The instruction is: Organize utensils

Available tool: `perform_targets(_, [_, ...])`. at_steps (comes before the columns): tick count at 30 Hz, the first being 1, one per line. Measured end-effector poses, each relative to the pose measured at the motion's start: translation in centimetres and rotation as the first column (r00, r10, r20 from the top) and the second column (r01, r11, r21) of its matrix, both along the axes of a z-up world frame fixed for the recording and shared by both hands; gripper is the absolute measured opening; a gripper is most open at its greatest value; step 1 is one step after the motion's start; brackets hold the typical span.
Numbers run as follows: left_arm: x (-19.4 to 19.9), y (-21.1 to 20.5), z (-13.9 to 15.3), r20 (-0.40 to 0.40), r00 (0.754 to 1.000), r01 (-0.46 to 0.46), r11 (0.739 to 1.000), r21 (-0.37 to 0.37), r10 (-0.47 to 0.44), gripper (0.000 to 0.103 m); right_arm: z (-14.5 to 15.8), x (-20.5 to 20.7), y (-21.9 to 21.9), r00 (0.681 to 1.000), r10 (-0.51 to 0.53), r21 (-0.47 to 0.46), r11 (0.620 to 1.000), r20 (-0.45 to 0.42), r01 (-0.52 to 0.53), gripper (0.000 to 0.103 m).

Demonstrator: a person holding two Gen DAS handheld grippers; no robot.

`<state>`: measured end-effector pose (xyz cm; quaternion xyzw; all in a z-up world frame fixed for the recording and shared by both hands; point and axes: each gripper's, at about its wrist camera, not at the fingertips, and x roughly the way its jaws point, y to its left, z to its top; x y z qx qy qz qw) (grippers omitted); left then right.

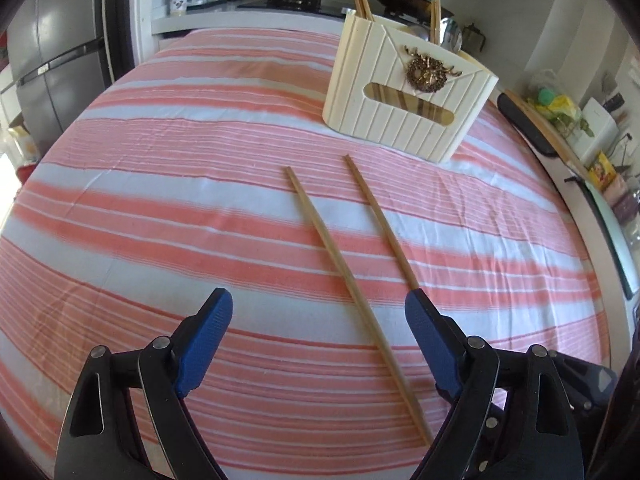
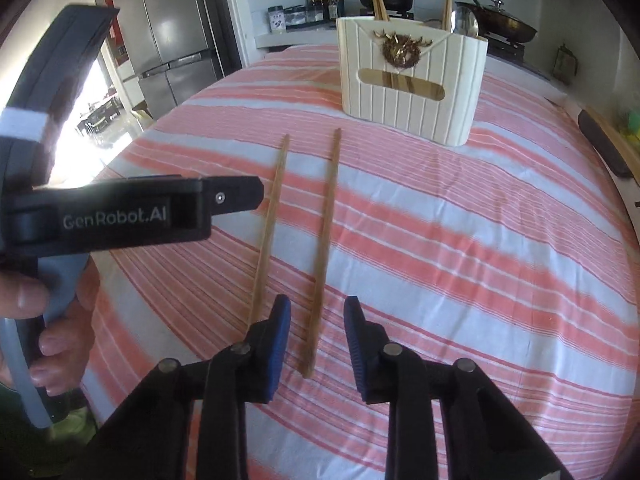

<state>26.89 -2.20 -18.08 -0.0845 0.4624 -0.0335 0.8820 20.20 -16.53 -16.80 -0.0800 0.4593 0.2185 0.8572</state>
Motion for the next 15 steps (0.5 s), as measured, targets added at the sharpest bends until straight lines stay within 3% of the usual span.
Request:
perform_targets(2, [0.2,-0.3,-0.6,-0.007,1.0,-0.005,1.0,0.022,0.005,0.086,-0.3,-0.1,-0.1,1.0,0.001,-0.007,1.0,0.028,-0.001,0.02])
perform_targets(4, [0.3,-0.8,-1.1,-0.01,1.0,-0.001,0.999,0.048,0.002,0.085,-0.5,-0.3,-0.4,0.999,-0.012,-0.017,1.0,0.047,0.013,0.006])
perform_targets(7, [-0.1,-1.9,-1.7,0.005,1.0,0.02,0.993,0.112,-0.021,0.077,-0.3,-0.1,-2.0,0.995,-0.09,-0.008,0.996,0.036,0.09,0.006])
perform_targets(10, [-1.2,-2.9,-1.8,0.053,0.996,0.065,0.985,0.157,-0.074,0.053,-0.1,-0.6,-3.9,0.986,-0.165,-0.018,0.986,0.032,0.165,0.006])
perform_targets(12, [-1.8,-3.3,-1.6,0.06,0.992,0.098,0.982,0.161,-0.109,0.02,0.0,-1.3,-5.2,0.978,-0.208,-0.028,0.978,0.028,0.209,0.006])
perform_targets(15, [-2.6,-3.4,-1.5,0.063,0.984,0.151,0.971,0.187,-0.165,0.016,0.0,-2.4,-6.7,0.967,-0.253,-0.031,0.967,0.018,0.253,0.006])
